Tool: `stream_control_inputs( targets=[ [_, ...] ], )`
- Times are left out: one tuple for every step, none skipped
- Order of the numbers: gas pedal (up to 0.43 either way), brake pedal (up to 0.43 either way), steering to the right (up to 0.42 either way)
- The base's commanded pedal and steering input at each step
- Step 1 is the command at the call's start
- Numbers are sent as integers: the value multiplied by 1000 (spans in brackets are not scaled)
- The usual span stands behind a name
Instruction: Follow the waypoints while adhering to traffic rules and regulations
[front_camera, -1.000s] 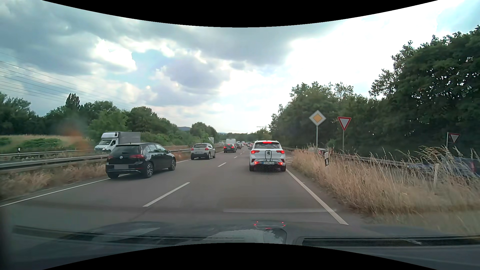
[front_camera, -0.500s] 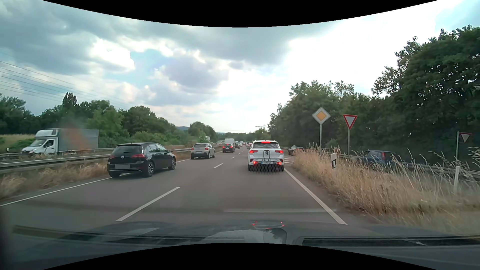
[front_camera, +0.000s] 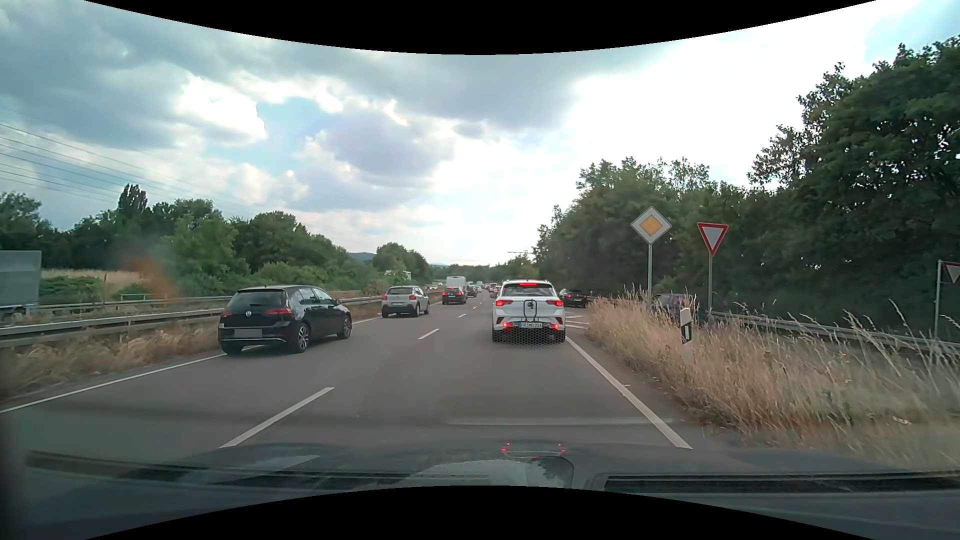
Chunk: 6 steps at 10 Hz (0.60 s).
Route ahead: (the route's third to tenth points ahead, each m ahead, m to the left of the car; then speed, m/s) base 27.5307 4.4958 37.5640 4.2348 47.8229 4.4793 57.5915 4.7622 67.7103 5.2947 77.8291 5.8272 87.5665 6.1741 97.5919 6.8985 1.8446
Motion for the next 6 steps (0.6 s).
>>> stream_control_inputs(
  targets=[
    [0, 85, 9],
    [0, 85, 6],
    [0, 85, 6],
    [0, 85, 6],
    [0, 85, 6],
    [0, 85, 7]
  ],
)
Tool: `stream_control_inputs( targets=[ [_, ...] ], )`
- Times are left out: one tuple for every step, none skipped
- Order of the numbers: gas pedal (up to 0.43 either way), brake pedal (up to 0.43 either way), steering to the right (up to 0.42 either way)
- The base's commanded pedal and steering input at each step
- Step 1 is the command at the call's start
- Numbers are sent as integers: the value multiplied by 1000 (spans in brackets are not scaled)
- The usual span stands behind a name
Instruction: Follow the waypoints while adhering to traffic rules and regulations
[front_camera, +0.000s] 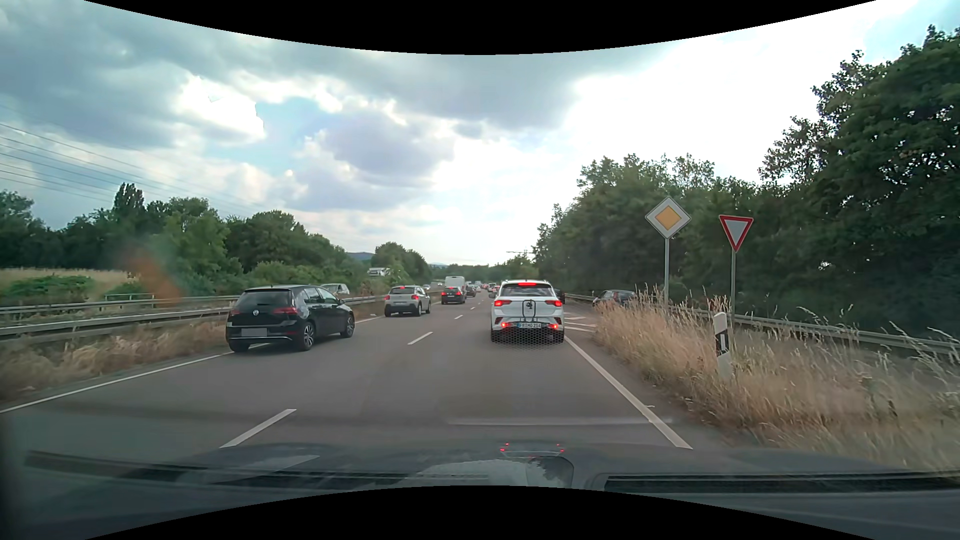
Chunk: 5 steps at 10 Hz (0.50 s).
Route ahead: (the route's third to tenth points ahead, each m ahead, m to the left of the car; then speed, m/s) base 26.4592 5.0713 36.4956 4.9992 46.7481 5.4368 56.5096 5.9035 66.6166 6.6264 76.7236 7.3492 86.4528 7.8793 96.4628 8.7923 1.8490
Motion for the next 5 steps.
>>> stream_control_inputs(
  targets=[
    [0, 85, 19],
    [0, 79, 29],
    [0, 73, 30],
    [0, 49, 28],
    [0, 12, 25]
  ],
)
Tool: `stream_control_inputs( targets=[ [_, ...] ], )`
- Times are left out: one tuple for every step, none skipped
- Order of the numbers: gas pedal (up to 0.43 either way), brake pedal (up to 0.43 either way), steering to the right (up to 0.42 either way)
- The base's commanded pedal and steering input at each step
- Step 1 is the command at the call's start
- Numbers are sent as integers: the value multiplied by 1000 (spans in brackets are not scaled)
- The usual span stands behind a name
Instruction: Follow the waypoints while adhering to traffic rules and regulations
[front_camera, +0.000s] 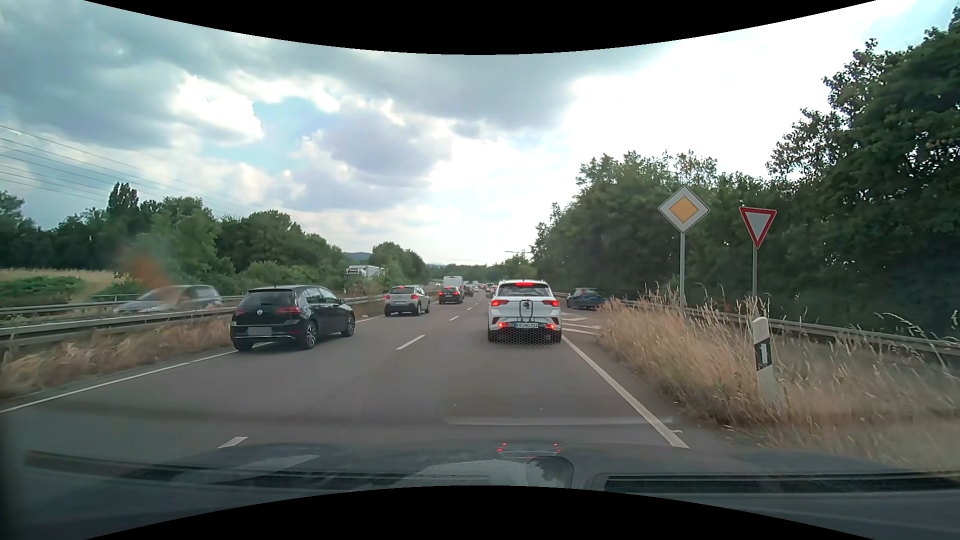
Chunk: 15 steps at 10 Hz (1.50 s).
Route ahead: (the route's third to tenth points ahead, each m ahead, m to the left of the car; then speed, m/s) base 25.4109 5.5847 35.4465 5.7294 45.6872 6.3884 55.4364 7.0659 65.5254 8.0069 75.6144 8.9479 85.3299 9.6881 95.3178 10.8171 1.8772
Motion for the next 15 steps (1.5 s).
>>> stream_control_inputs(
  targets=[
    [0, 0, 21],
    [0, 0, 19],
    [0, 0, 17],
    [0, 0, 12],
    [0, 0, 5],
    [0, 0, 1],
    [0, 0, 1],
    [0, 0, 1],
    [0, 0, 0],
    [0, 0, 0],
    [0, 0, -1],
    [0, 0, 0],
    [0, 0, 0],
    [0, 0, -1],
    [0, 0, -2]
  ],
)
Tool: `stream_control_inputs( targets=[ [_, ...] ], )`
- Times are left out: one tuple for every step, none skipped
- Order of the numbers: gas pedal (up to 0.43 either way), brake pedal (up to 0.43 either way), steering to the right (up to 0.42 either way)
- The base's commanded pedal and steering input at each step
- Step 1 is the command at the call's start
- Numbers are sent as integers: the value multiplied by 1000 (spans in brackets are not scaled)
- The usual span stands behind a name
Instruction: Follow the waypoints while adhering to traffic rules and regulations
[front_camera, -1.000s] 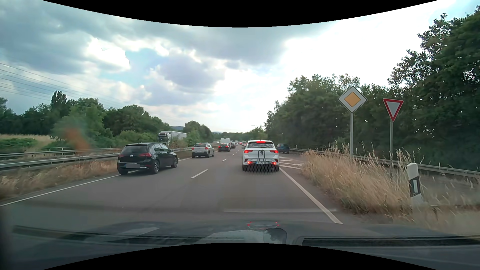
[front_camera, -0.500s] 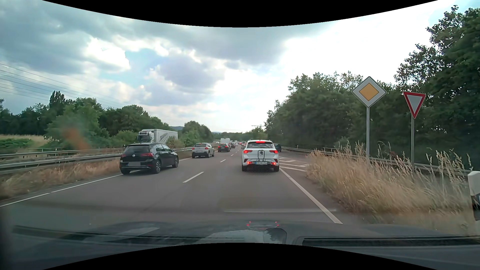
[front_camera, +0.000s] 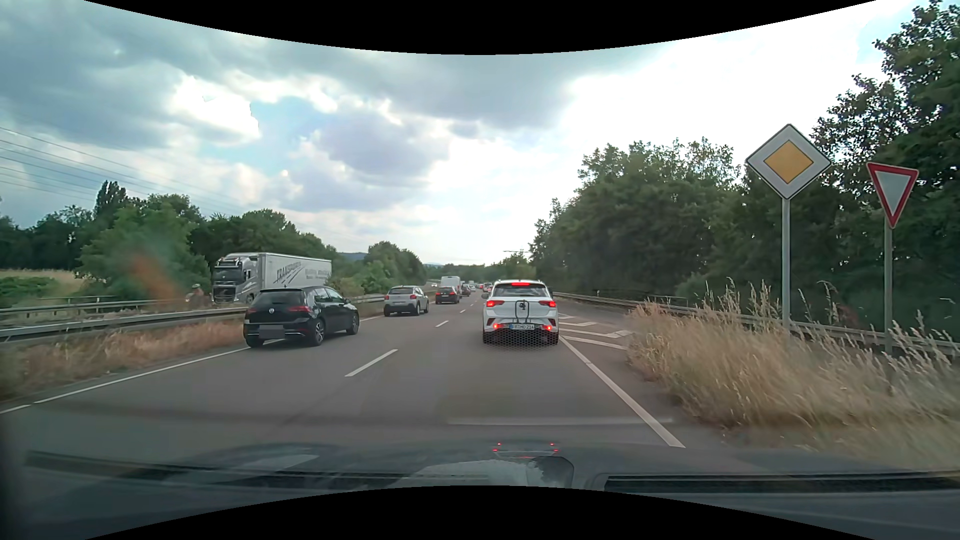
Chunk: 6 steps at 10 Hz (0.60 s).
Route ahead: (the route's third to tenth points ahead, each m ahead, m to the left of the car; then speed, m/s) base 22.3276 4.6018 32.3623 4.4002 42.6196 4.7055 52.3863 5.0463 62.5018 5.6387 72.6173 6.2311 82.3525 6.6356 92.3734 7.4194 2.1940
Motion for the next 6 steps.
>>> stream_control_inputs(
  targets=[
    [0, 0, -3],
    [0, 0, -3],
    [0, 0, -3],
    [0, 0, -3],
    [0, 0, -3],
    [0, 0, -3]
  ],
)
